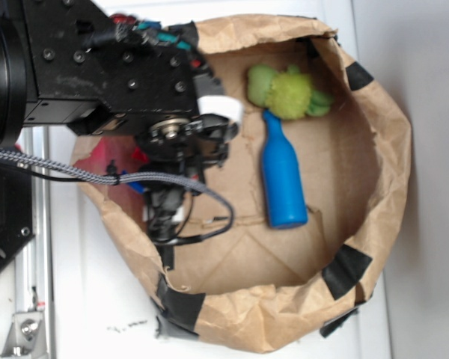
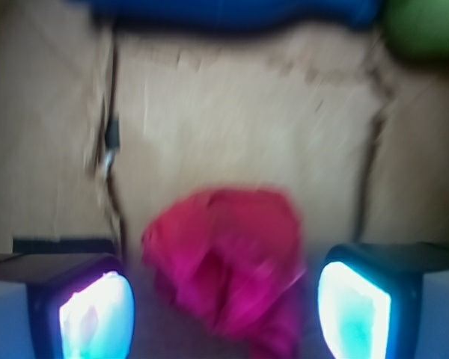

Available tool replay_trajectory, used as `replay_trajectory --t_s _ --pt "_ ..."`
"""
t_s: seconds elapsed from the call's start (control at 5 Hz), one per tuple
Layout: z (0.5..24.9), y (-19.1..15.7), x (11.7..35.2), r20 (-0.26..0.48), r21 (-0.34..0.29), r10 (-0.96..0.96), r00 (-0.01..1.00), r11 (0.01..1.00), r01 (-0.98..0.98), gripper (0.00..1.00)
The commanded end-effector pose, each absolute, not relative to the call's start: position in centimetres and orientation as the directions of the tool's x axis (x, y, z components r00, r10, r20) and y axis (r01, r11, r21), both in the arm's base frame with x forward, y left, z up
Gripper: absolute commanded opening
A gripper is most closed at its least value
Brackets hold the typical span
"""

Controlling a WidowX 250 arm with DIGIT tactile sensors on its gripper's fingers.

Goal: Grab the red paper.

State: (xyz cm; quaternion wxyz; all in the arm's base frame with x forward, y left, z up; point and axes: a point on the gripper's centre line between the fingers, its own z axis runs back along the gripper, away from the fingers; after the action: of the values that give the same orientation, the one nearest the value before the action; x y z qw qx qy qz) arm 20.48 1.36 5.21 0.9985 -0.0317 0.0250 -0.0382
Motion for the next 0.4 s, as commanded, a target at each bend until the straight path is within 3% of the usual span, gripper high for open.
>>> replay_trajectory --t_s 0.0,0.2 --pt "5.6 1.7 21.2 0.009 -0.064 -0.051 0.999 0.997 0.052 1.00" --pt "4.3 2.3 21.5 0.015 -0.059 -0.058 0.998 0.996 0.059 1.00"
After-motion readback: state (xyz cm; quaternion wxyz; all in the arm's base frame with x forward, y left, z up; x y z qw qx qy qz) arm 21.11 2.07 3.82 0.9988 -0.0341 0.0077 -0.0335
